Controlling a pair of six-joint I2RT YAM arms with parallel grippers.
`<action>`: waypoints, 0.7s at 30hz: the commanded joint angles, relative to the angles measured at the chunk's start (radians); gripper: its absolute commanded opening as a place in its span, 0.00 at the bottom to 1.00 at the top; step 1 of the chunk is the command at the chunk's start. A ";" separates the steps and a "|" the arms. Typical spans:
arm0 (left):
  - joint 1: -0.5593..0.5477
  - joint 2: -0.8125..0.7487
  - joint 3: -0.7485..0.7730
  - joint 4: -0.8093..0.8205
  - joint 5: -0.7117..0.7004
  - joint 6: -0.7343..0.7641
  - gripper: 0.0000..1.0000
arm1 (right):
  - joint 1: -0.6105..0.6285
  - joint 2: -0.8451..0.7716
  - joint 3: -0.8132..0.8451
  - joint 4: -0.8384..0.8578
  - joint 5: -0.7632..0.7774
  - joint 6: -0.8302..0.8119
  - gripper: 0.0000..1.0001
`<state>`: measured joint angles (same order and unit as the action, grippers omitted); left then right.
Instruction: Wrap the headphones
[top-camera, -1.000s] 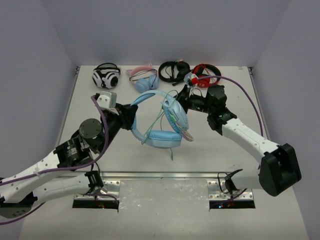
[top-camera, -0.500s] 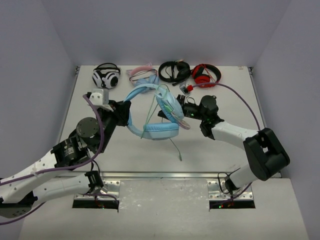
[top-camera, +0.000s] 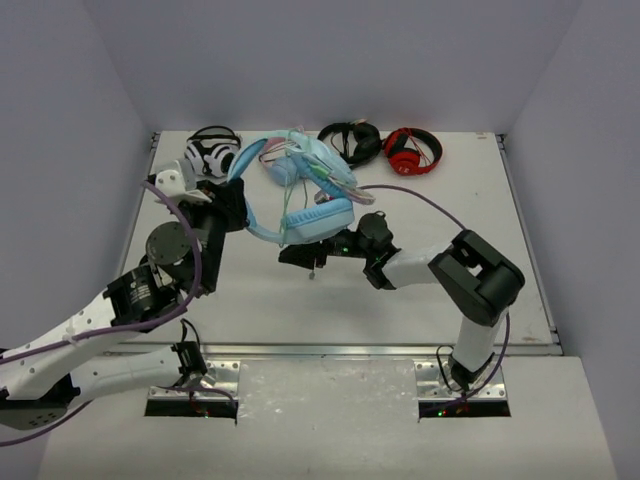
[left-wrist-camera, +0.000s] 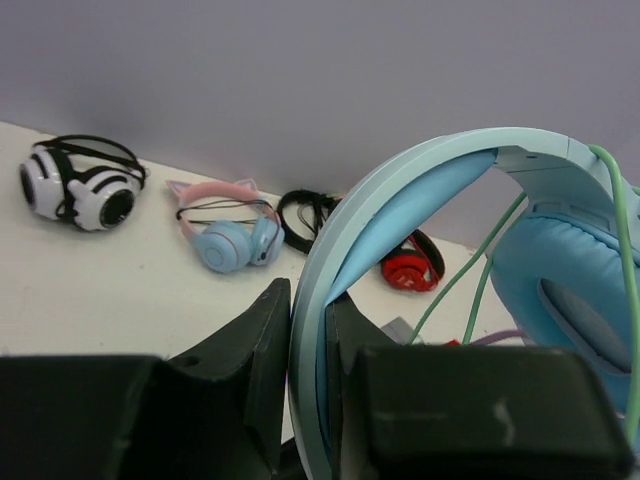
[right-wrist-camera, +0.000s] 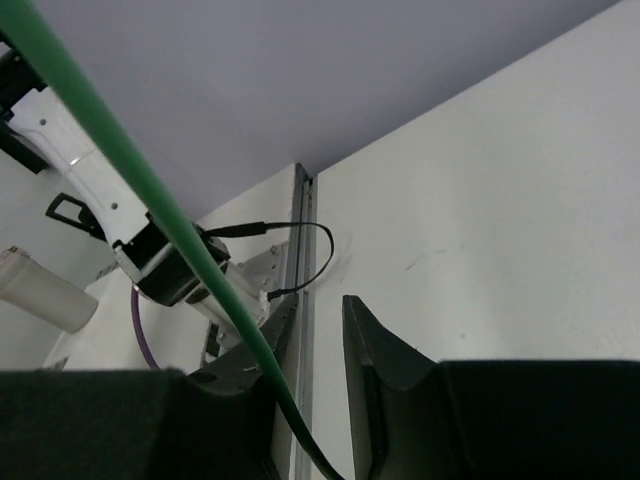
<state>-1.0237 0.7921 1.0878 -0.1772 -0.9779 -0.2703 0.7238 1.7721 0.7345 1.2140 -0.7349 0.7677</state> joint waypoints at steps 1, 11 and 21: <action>-0.007 0.015 0.116 0.153 -0.223 -0.023 0.00 | 0.022 0.055 -0.003 0.185 0.037 0.068 0.24; 0.057 0.217 0.315 0.184 -0.332 0.108 0.00 | 0.143 0.052 -0.164 0.210 0.164 0.012 0.02; 0.431 0.484 0.520 -0.200 -0.053 -0.138 0.00 | 0.382 -0.299 -0.276 -0.293 0.498 -0.310 0.01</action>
<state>-0.6556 1.2671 1.5383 -0.3874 -1.0992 -0.2977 1.0420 1.5600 0.4217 1.1194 -0.3782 0.6163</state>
